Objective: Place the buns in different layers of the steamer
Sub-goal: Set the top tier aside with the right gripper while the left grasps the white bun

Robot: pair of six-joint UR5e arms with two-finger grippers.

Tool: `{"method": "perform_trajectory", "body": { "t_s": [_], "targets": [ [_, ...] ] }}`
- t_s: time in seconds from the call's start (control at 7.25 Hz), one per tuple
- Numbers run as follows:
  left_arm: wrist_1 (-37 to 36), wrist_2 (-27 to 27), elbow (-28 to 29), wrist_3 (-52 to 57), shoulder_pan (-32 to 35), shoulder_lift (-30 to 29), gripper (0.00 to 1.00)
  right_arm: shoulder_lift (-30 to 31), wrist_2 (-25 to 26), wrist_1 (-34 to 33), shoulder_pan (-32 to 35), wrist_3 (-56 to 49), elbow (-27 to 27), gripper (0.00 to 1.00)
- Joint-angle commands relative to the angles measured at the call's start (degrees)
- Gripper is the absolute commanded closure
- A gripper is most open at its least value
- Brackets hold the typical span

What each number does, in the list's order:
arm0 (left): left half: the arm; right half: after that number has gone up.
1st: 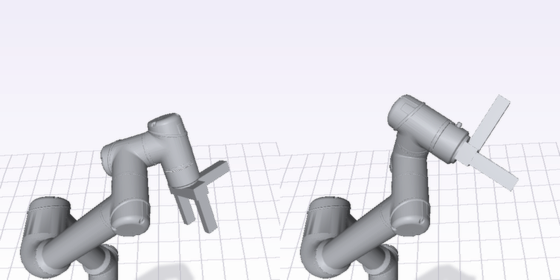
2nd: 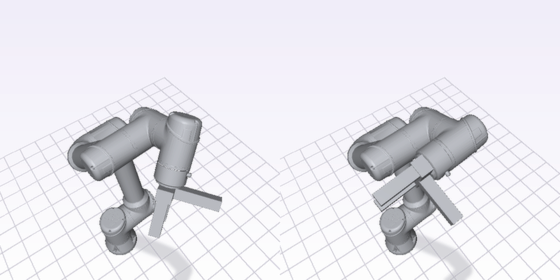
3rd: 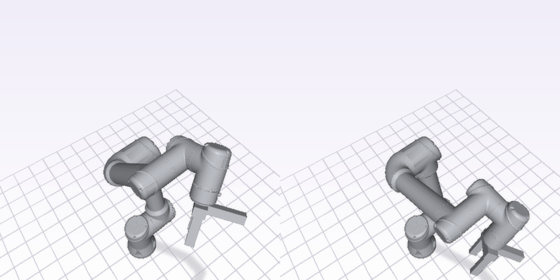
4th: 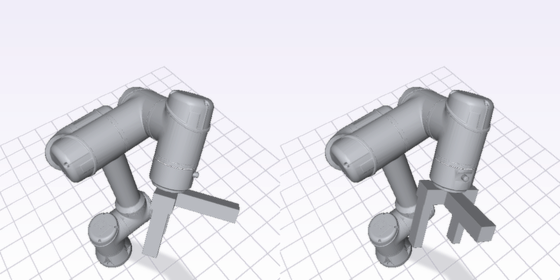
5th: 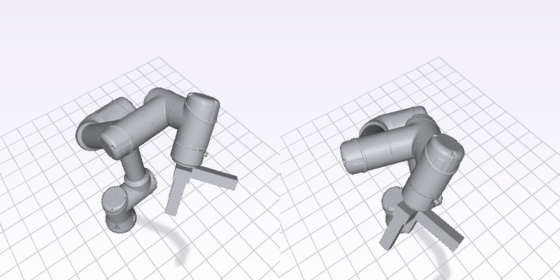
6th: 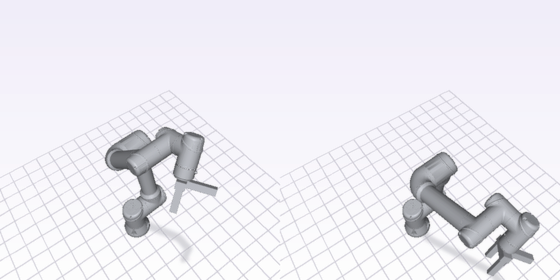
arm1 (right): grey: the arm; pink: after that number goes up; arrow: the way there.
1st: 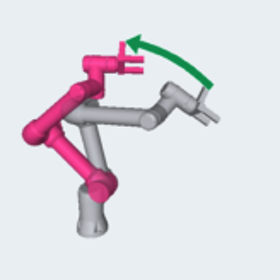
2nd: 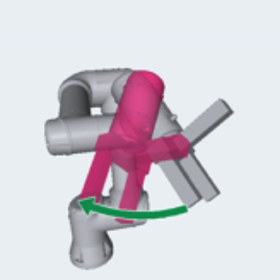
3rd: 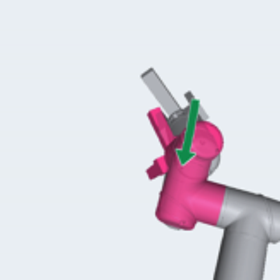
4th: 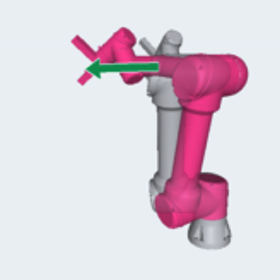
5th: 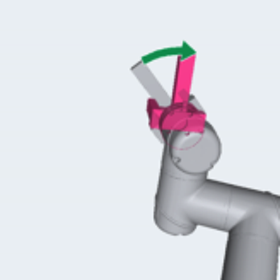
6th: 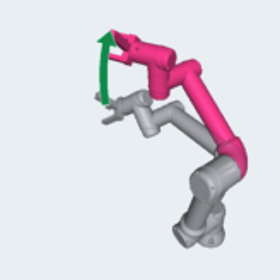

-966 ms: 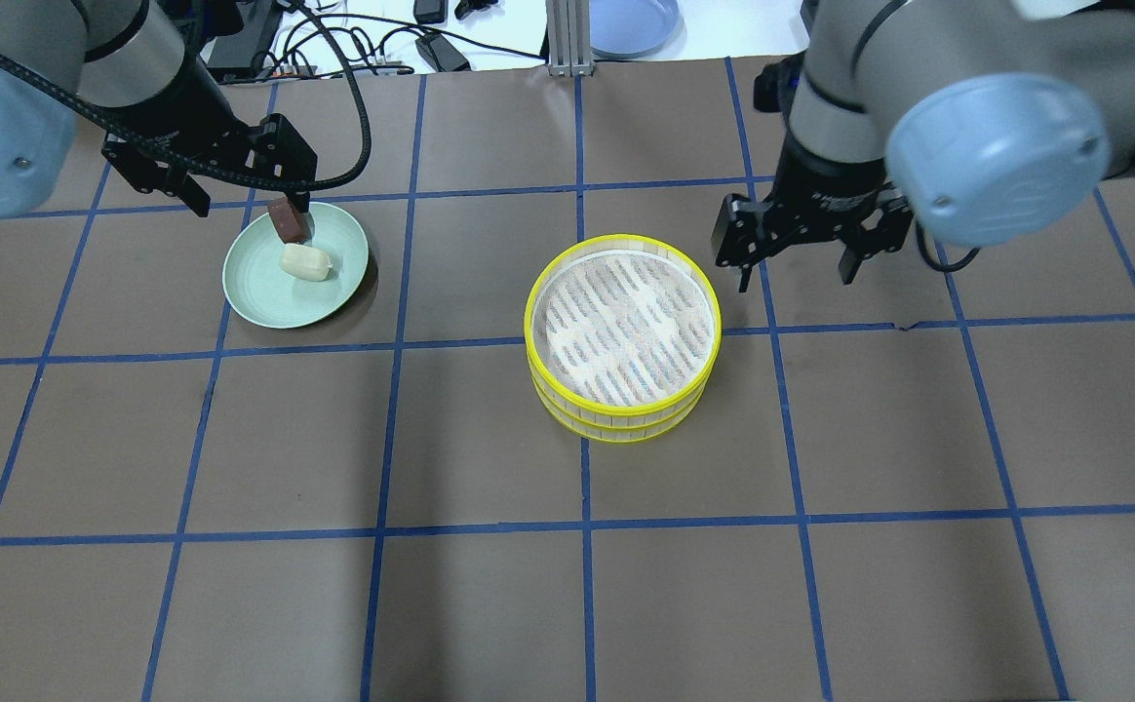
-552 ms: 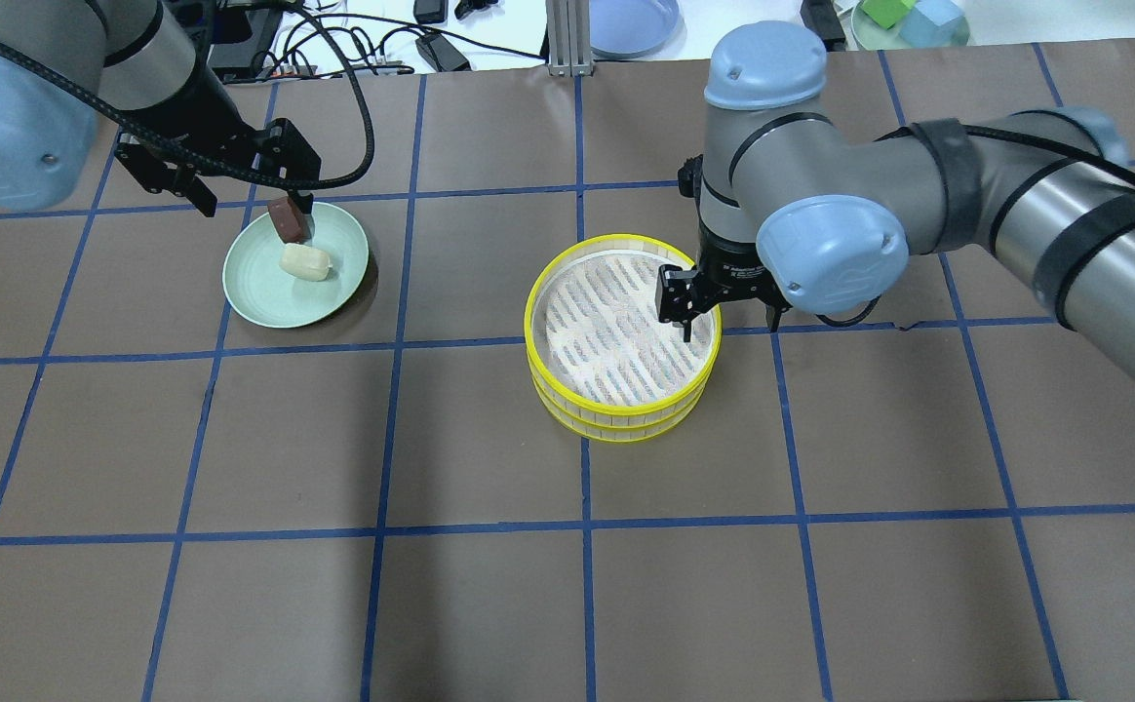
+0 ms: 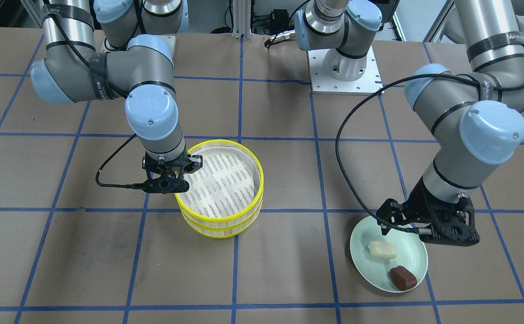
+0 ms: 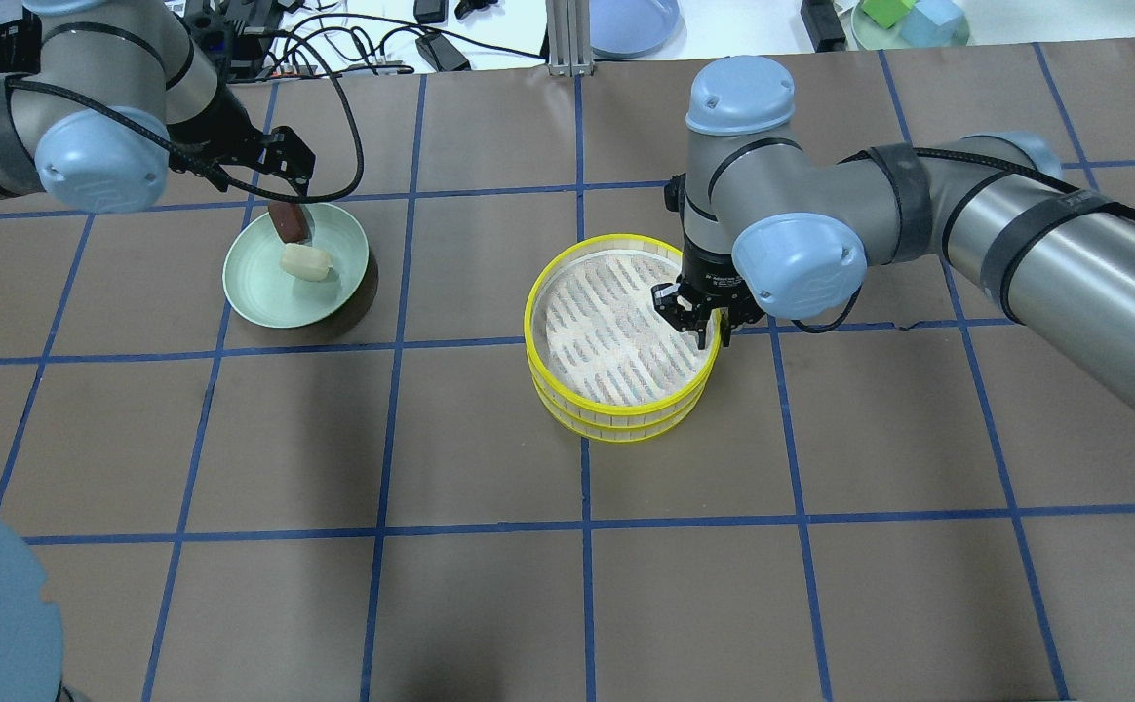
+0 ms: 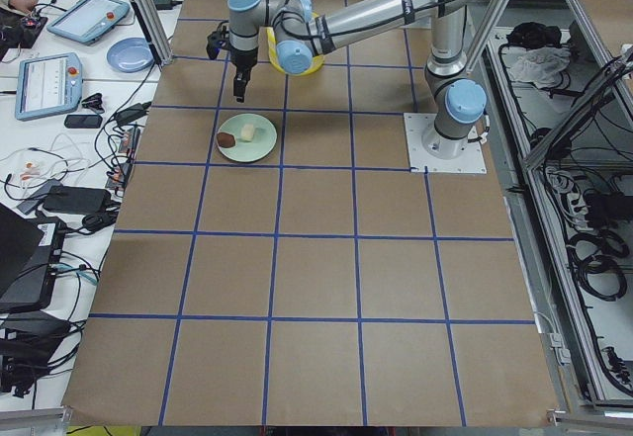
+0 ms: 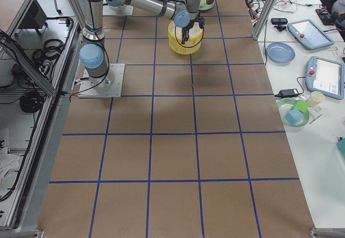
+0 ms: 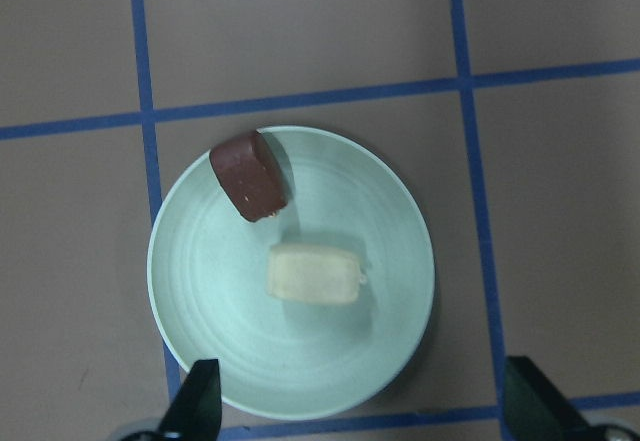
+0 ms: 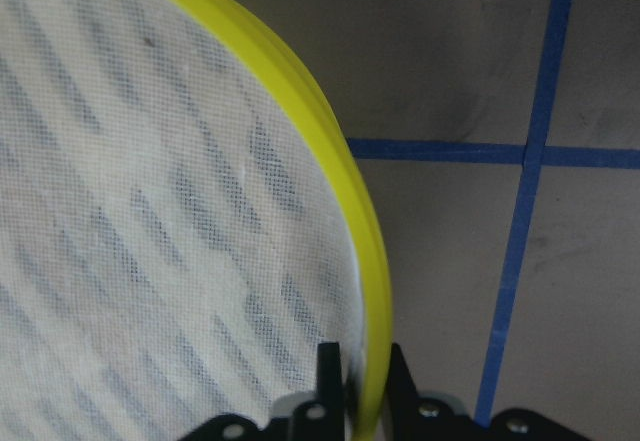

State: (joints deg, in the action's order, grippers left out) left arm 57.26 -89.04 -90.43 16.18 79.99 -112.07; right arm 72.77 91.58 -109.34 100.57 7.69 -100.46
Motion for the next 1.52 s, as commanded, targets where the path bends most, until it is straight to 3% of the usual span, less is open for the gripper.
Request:
{"method": "perform_trajectory", "body": {
  "t_s": [0.0, 0.28, 0.41, 0.55, 0.69, 0.83, 1.38],
  "targets": [
    [-5.13, 3.25, 0.78, 5.66, -2.9, -8.13, 0.01, 2.7, 2.27, 2.19, -0.46, -0.83, 0.88, 1.0],
    [-5.14, 4.58, 0.78, 7.2, -4.23, -11.75, 0.02, 6.75, 3.61, 9.72, -4.74, -7.29, 2.19, 1.0],
    [-4.79, 4.32, 0.61, 6.85, -4.23, -12.46, 0.03, 6.85, 3.61, 10.46, -11.21, -16.04, 2.2, 1.0],
    [-0.52, 3.79, 0.78, 6.76, -4.23, -11.86, 0.2, 6.86, 3.61, 10.47, -18.06, -24.48, 2.03, 1.0],
    [1.17, 3.88, 0.78, 6.24, -4.23, -11.51, 0.67, 6.77, 3.7, 10.47, -23.44, -31.79, 2.02, 1.0],
    [1.19, 4.31, 0.78, 6.23, -4.23, -11.59, 1.0, 6.25, 4.92, 9.77, -26.19, -35.08, 2.02, 1.0],
    [1.81, 5.02, 1.13, 6.15, -4.32, -9.93, 1.0, 5.1, 5.81, 9.06, -27.8, -38.8, 1.85, 1.0]
  ]
}}
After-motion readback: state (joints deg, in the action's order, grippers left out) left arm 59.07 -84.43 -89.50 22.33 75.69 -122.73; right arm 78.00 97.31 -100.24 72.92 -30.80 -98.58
